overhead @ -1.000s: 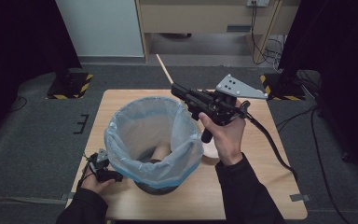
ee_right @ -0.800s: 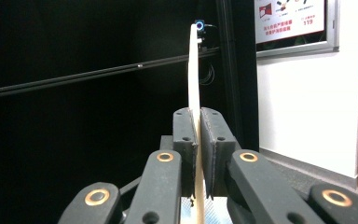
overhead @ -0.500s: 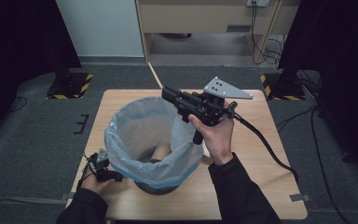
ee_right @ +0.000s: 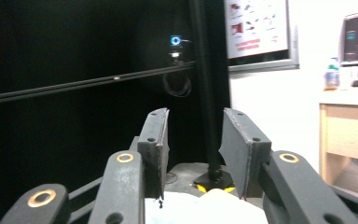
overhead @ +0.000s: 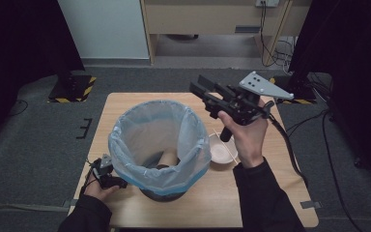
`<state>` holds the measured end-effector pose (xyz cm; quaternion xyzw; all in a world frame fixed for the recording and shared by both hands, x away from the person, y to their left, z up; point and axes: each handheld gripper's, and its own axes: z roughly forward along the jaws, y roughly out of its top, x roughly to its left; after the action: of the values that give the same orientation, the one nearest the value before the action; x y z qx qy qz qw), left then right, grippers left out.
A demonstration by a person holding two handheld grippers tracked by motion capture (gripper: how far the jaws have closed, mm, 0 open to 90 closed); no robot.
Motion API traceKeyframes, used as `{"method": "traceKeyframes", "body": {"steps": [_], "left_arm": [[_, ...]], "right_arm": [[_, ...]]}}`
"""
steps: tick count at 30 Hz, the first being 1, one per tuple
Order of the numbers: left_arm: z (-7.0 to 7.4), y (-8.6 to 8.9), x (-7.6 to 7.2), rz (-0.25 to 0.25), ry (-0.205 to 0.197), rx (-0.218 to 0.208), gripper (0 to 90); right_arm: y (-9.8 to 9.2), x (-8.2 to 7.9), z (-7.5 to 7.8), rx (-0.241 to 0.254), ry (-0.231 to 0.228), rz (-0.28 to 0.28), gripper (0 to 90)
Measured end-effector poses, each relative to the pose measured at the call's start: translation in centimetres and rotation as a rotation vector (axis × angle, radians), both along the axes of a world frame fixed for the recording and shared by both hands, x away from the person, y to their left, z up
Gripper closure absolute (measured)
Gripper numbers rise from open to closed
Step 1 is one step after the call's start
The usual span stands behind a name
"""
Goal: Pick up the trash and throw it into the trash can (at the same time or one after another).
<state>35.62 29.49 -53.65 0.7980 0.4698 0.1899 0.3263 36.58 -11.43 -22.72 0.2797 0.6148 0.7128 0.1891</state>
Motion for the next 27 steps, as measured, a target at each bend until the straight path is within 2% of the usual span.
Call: {"method": "traceKeyframes", "body": {"steps": [1, 5, 12, 13, 14, 16, 19, 20, 21, 22, 25, 26, 27], "left_arm": [[0.0, 0.0, 0.0, 0.0, 0.0, 0.0, 0.0], [0.0, 0.0, 0.0, 0.0, 0.0, 0.0, 0.0], [0.0, 0.0, 0.0, 0.0, 0.0, 0.0, 0.0], [0.0, 0.0, 0.0, 0.0, 0.0, 0.0, 0.0], [0.0, 0.0, 0.0, 0.0, 0.0, 0.0, 0.0], [0.0, 0.0, 0.0, 0.0, 0.0, 0.001, 0.0], [0.0, 0.0, 0.0, 0.0, 0.0, 0.0, 0.0], [0.0, 0.0, 0.0, 0.0, 0.0, 0.001, 0.0], [0.0, 0.0, 0.0, 0.0, 0.0, 0.001, 0.0], [0.0, 0.0, 0.0, 0.0, 0.0, 0.001, 0.0], [0.0, 0.0, 0.0, 0.0, 0.0, 0.001, 0.0], [0.0, 0.0, 0.0, 0.0, 0.0, 0.0, 0.0], [0.0, 0.0, 0.0, 0.0, 0.0, 0.0, 0.0]], "right_arm": [[-1.3, 0.1, -0.2, -0.016, 0.001, -0.04, 59.5], [-3.5, 0.4, -1.3, -0.039, 0.02, -0.098, 57.9], [-6.5, 1.2, -4.7, -0.118, 0.081, -0.177, 51.0], [-6.5, 1.2, -4.7, -0.118, 0.081, -0.177, 51.0], [-6.9, 1.4, -5.3, -0.125, 0.089, -0.187, 50.4], [-8.1, 2.0, -7.6, -0.152, 0.125, -0.211, 50.0], [-9.0, 2.5, -9.9, -0.181, 0.159, -0.225, 50.9], [-9.2, 2.7, -10.5, -0.185, 0.17, -0.224, 50.9], [-9.2, 2.7, -10.5, -0.185, 0.17, -0.224, 50.9], [-9.9, 3.3, -12.8, -0.218, 0.217, -0.22, 47.2], [-10.2, 3.8, -14.0, -0.243, 0.247, -0.217, 46.7], [-10.7, 4.5, -15.5, -0.292, 0.298, -0.205, 46.5], [-10.8, 4.6, -16.0, -0.294, 0.308, -0.205, 47.1]]}}
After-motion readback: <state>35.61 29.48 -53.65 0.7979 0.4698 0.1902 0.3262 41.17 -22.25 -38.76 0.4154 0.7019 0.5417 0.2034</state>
